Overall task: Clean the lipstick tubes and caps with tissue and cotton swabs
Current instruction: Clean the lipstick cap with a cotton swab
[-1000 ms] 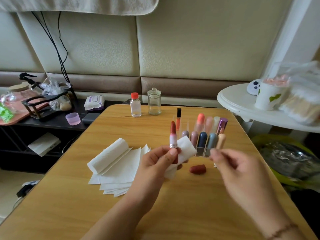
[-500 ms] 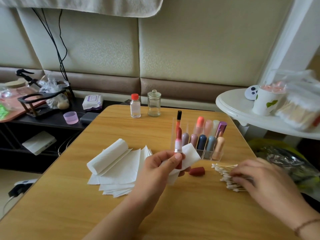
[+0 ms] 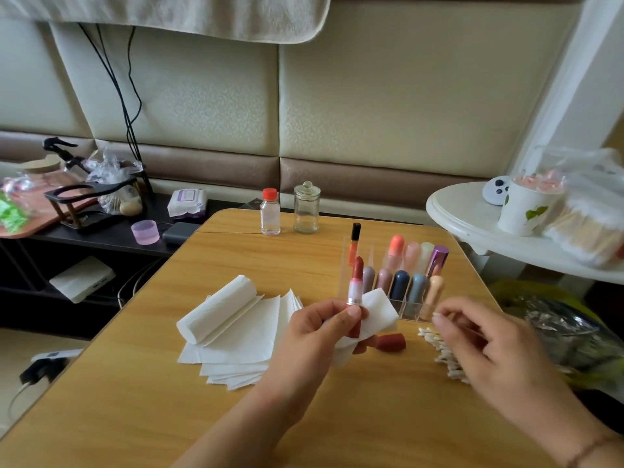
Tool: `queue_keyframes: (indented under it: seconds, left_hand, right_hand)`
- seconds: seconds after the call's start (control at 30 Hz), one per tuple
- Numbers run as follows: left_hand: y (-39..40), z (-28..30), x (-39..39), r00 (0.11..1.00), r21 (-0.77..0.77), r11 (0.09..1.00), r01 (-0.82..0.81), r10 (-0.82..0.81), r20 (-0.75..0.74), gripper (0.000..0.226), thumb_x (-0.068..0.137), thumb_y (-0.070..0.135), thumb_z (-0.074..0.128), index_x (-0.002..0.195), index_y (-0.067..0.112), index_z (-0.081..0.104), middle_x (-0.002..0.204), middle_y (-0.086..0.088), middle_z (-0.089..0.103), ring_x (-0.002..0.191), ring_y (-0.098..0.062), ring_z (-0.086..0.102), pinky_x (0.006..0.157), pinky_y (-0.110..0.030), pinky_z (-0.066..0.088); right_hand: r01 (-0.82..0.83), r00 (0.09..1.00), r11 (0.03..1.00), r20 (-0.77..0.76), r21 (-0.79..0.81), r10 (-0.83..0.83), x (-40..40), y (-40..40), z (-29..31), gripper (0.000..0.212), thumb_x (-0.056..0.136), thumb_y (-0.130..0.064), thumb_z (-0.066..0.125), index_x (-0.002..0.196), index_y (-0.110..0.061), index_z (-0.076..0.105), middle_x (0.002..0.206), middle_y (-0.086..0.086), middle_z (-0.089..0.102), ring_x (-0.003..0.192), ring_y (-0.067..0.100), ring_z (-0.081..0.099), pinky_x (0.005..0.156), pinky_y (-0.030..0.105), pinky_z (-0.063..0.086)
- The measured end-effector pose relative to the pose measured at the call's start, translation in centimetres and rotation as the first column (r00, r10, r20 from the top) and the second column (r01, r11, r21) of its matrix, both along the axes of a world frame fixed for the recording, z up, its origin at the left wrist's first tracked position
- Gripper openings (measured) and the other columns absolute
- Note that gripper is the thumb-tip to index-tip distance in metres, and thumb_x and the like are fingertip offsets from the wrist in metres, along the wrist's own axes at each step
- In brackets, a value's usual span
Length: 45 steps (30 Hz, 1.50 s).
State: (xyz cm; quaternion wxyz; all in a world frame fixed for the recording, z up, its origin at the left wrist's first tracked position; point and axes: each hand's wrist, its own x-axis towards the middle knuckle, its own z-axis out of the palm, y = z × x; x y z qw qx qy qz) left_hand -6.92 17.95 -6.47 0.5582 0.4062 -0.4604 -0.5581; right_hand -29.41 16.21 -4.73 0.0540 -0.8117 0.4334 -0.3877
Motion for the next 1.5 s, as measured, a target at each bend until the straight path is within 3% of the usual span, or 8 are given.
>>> queue_keyframes:
  seconds: [0.1, 0.3, 0.5, 0.73, 0.9, 1.27, 1.4, 1.5]
  left_hand:
    - [0.2, 0.1, -0.1, 1.000, -0.015, 1.000, 0.024, -0.024, 0.010, 0.020, 0.083, 0.032, 0.062, 0.075, 0.015, 0.068, 0.082, -0.012, 0.070, 0.078, -0.029, 0.065, 0.076, -0.033, 0.050]
    - [0.3, 0.2, -0.1, 0.996, -0.034, 0.995, 0.090, -0.090, 0.002, 0.025, 0.085, 0.031, 0.058, 0.087, 0.007, 0.066, 0.072, -0.013, 0.062, 0.065, -0.025, 0.064, 0.062, -0.025, 0.050]
    - [0.2, -0.2, -0.1, 0.988, -0.065, 0.986, 0.154, -0.156, -0.022, 0.032, 0.089, 0.030, 0.054, 0.098, 0.000, 0.061, 0.075, -0.021, 0.055, 0.062, -0.023, 0.060, 0.053, -0.018, 0.045]
    - [0.4, -1.0, -0.5, 0.976, -0.130, 0.967, 0.219, -0.217, 0.031, 0.035, 0.099, 0.030, 0.043, 0.097, -0.004, 0.054, 0.074, -0.016, 0.055, 0.066, -0.024, 0.053, 0.062, -0.033, 0.037]
    - [0.5, -1.0, -0.4, 0.977, -0.135, 0.967, 0.214, -0.210, 0.040, 0.029, 0.099, 0.029, 0.042, 0.102, 0.008, 0.062, 0.078, -0.017, 0.055, 0.069, -0.024, 0.053, 0.065, -0.034, 0.037]
    - [0.2, -1.0, -0.4, 0.984, -0.237, 0.956, 0.171, -0.155, 0.087, 0.026, 0.096, 0.019, 0.052, 0.111, -0.002, 0.058, 0.072, -0.007, 0.057, 0.066, -0.015, 0.052, 0.063, -0.021, 0.044]
    - [0.2, -0.8, -0.3, 0.988, -0.288, 0.950, 0.119, -0.085, 0.126, 0.019, 0.092, 0.014, 0.061, 0.103, -0.001, 0.058, 0.073, -0.007, 0.059, 0.063, -0.016, 0.053, 0.062, -0.021, 0.045]
    - [0.3, -0.8, -0.3, 0.984, -0.309, 0.950, 0.051, 0.005, 0.178, 0.022, 0.088, 0.014, 0.070, 0.091, 0.002, 0.053, 0.071, -0.003, 0.061, 0.062, -0.014, 0.054, 0.060, -0.023, 0.045]
  right_hand:
    - [-0.081, 0.993, 0.992, 0.080, -0.092, 0.089, 3.0, 0.1, 0.6, 0.022, 0.094, -0.042, 0.054, 0.088, -0.026, 0.068, 0.067, -0.020, 0.058, 0.060, 0.002, 0.057, 0.051, 0.009, 0.039]
    - [0.005, 0.984, 0.985, 0.176, -0.172, 0.026, 5.7, -0.9, -0.6, 0.027, 0.099, -0.025, 0.051, 0.098, -0.010, 0.074, 0.088, -0.006, 0.065, 0.085, 0.002, 0.061, 0.077, 0.009, 0.042]
    - [0.045, 0.979, 0.979, 0.205, -0.197, -0.004, 5.5, -0.5, -1.7, 0.015, 0.090, -0.020, 0.066, 0.098, -0.013, 0.078, 0.084, -0.007, 0.068, 0.075, 0.002, 0.063, 0.065, 0.018, 0.049]
    - [0.063, 0.960, 0.979, 0.280, -0.195, -0.006, 6.3, 0.5, -1.7, 0.027, 0.095, -0.030, 0.058, 0.102, -0.015, 0.079, 0.083, -0.009, 0.068, 0.071, 0.005, 0.065, 0.058, 0.029, 0.053]
    - [0.072, 0.960, 0.975, 0.281, -0.210, -0.010, 6.5, 0.8, -1.4, 0.026, 0.095, -0.028, 0.059, 0.107, -0.015, 0.078, 0.084, -0.008, 0.069, 0.068, 0.001, 0.061, 0.059, 0.019, 0.049]
    - [0.099, 0.971, 0.962, 0.238, -0.254, -0.037, 6.5, 1.0, -1.3, 0.024, 0.095, -0.025, 0.061, 0.108, -0.013, 0.078, 0.083, -0.002, 0.070, 0.064, 0.011, 0.064, 0.054, 0.034, 0.054]
    - [0.109, 0.980, 0.955, 0.191, -0.277, -0.056, 6.5, 1.2, -1.1, 0.022, 0.095, -0.022, 0.063, 0.107, -0.011, 0.078, 0.076, -0.003, 0.066, 0.057, 0.008, 0.055, 0.052, 0.023, 0.047]
    - [0.093, 0.983, 0.952, 0.180, -0.292, -0.041, 6.5, 1.3, -1.0, 0.022, 0.095, -0.023, 0.063, 0.107, -0.012, 0.079, 0.074, -0.003, 0.066, 0.055, 0.011, 0.056, 0.048, 0.030, 0.049]
